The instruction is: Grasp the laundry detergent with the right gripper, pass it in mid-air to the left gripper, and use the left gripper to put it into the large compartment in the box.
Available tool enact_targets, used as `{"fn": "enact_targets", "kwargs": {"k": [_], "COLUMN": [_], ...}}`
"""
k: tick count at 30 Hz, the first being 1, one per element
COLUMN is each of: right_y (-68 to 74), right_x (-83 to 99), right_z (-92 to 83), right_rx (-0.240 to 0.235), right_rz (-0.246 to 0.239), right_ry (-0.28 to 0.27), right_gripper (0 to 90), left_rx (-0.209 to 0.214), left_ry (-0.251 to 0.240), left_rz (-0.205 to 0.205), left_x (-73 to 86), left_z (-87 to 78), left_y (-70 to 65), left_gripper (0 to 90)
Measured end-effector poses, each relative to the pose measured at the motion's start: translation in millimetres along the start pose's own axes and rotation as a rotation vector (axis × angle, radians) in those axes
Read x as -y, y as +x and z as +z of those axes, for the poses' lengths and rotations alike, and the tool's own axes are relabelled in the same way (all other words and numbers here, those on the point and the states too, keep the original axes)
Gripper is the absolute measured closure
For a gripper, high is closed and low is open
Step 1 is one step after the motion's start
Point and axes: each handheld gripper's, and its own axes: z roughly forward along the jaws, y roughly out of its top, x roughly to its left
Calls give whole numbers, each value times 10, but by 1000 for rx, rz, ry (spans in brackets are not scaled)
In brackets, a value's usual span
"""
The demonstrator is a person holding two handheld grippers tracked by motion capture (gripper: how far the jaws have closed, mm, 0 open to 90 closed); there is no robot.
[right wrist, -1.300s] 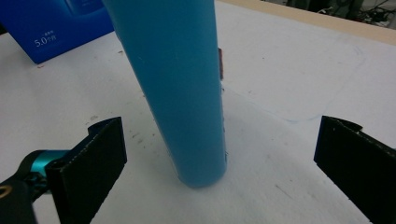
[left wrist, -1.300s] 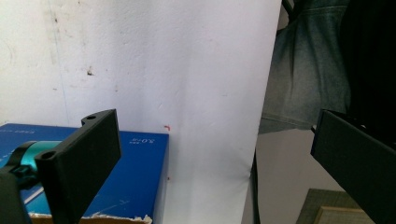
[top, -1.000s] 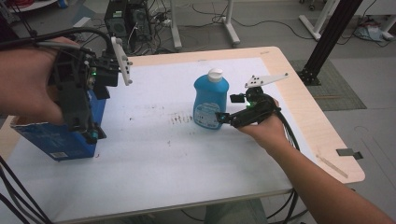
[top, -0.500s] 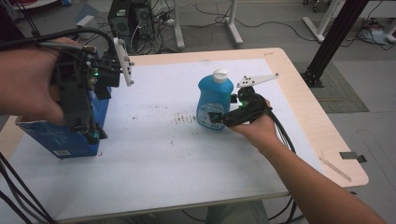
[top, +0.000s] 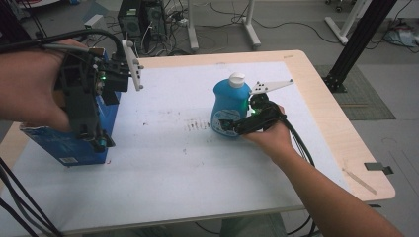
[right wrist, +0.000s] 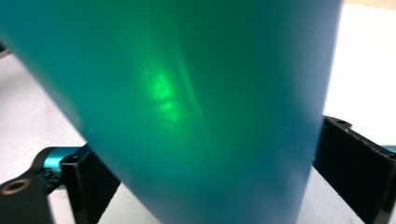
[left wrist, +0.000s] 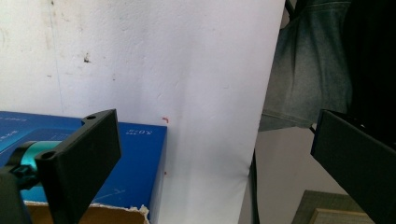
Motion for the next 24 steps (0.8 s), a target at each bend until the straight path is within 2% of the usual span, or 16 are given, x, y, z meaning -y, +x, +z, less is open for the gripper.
{"fn": "enact_targets", "kwargs": {"k": [9,18,20,24], "right_y": [3,6,6,16], "right_x": [-22,-25,-22,-25], "right_z": [7,1,-7,-5], "right_rx": [9,17,10,4], "right_rz": [-10,-24,-27,-39], "right_ry": [-20,-29,-29,-38], "right_gripper": [168,191,260,279], "left_rx": [-3,-1,-2,-1], "left_ry": [-6,-2,-5,-4], "left_rz": [9,2,2,6], "left_x": [-4,14,13,0], "left_z": [-7,2,4,0], "left_y": [-2,15,16,15], "left_gripper": [17,17,17,17]}}
